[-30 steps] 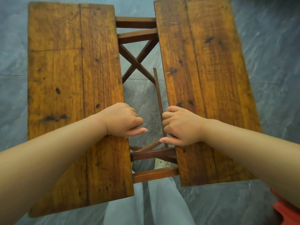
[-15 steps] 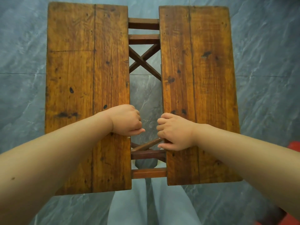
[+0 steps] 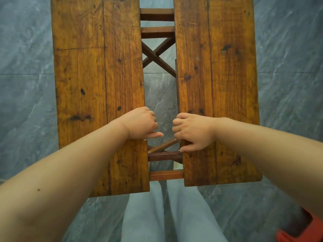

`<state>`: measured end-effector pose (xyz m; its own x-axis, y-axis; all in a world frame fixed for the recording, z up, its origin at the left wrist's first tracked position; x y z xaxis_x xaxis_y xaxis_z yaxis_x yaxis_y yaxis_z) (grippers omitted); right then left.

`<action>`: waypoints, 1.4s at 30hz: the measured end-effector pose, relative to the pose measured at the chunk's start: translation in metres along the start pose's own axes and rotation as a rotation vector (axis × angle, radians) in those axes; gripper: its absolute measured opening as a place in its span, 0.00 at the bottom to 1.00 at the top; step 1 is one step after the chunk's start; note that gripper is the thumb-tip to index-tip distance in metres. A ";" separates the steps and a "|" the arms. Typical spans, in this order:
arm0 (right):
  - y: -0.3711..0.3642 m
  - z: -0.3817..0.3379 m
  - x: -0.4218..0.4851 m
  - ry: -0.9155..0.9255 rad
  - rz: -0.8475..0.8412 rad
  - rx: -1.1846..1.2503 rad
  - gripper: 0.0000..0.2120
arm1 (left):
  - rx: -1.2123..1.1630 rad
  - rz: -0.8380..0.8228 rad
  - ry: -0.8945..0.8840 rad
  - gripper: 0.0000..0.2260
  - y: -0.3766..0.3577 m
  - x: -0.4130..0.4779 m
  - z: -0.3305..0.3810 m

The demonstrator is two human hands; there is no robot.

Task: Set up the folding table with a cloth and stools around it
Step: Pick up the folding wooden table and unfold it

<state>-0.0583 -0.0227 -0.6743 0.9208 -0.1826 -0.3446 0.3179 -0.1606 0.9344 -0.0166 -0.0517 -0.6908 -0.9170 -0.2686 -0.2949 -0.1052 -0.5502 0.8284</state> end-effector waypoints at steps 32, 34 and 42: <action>-0.032 -0.005 0.018 -0.092 -0.139 -0.277 0.37 | 0.080 -0.025 0.045 0.27 -0.029 -0.011 0.005; -0.030 -0.004 0.018 -0.097 -0.124 -0.232 0.36 | 0.065 0.004 0.031 0.26 -0.028 -0.012 0.006; -0.039 -0.011 0.018 -0.099 -0.150 -0.157 0.31 | 0.034 -0.032 0.130 0.31 -0.040 -0.026 0.000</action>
<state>-0.0523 -0.0093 -0.7162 0.8365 -0.2640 -0.4802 0.4876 -0.0414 0.8721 0.0111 -0.0230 -0.7163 -0.8554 -0.3528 -0.3792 -0.1489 -0.5338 0.8324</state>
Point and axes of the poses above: each hand's wrist, its own x-axis towards the middle knuckle, its own y-axis out of the back of the hand, z = x × y, the point moved 10 cm from there along x, towards the middle knuckle, and after that the axes turned 15 degrees about -x, right-handed, at the moved point
